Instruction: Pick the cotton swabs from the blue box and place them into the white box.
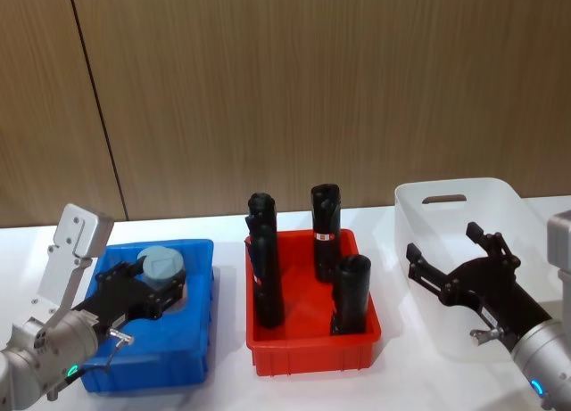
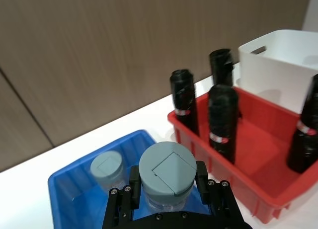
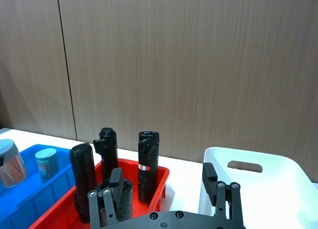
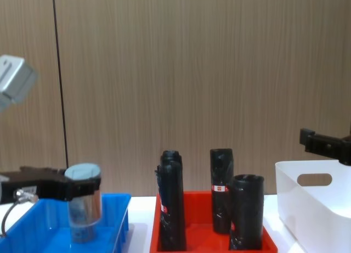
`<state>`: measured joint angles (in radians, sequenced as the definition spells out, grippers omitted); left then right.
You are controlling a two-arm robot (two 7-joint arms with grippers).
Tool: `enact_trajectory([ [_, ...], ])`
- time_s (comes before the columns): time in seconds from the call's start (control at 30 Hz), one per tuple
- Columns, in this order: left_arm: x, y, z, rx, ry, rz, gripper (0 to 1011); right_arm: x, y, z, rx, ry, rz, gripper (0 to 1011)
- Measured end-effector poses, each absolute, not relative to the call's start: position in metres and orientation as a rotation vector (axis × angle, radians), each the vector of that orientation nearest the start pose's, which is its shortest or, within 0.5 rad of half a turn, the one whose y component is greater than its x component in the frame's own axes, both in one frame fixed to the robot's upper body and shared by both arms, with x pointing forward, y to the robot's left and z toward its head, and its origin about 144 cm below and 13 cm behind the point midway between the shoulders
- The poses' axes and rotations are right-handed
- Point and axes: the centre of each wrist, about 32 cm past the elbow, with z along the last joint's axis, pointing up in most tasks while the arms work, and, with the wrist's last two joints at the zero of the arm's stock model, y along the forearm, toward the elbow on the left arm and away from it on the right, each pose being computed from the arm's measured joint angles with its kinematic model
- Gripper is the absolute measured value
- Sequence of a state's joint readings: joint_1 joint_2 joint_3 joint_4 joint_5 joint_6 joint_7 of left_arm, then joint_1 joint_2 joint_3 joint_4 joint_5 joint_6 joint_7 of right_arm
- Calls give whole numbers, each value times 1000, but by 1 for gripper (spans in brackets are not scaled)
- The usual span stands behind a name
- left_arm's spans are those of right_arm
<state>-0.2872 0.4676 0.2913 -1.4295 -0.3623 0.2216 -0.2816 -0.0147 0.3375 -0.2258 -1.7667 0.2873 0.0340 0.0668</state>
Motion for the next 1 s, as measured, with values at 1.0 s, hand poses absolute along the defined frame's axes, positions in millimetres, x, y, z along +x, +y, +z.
enact_trajectory([
  [1.0,534,307,1228,124,-10,671,660,443,-237,1189,26,-75,-1229,1001],
])
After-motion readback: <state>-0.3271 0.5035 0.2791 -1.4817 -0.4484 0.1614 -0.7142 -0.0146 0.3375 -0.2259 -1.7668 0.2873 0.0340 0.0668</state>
